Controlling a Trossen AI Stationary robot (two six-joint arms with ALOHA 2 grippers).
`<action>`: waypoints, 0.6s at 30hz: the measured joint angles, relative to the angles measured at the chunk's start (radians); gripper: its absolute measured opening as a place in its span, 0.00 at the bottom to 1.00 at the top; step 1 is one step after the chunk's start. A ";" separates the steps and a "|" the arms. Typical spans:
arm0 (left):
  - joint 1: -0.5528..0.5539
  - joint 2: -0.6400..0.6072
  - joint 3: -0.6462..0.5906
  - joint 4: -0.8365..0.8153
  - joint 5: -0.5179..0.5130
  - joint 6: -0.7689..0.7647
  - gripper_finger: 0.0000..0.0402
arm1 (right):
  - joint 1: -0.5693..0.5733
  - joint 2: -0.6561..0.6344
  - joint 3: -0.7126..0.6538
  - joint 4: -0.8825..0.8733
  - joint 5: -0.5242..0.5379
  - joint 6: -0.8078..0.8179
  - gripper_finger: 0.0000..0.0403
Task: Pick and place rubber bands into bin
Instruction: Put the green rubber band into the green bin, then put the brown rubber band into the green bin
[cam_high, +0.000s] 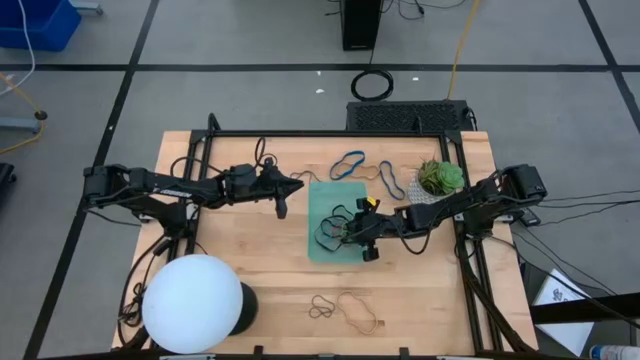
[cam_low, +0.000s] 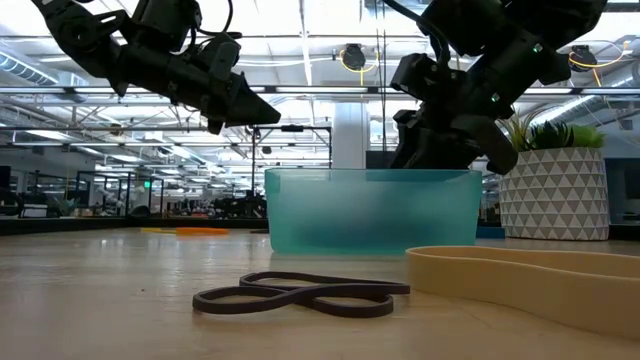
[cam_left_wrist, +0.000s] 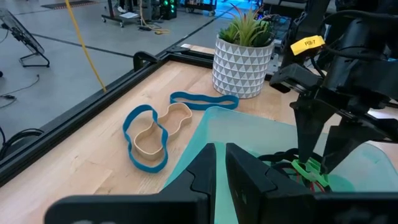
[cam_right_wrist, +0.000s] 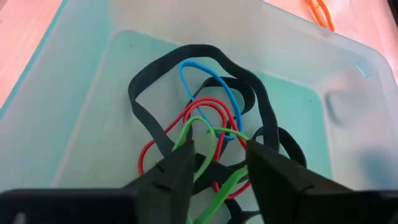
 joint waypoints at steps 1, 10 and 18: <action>0.000 0.000 0.000 0.000 0.000 0.000 0.10 | 0.004 -0.004 0.000 -0.002 0.000 -0.001 0.39; 0.000 0.000 0.000 0.001 0.000 0.000 0.10 | 0.094 -0.086 -0.001 -0.002 0.000 -0.080 0.48; 0.000 0.000 0.000 0.003 0.000 0.000 0.10 | 0.201 -0.124 -0.001 0.037 -0.002 -0.080 0.46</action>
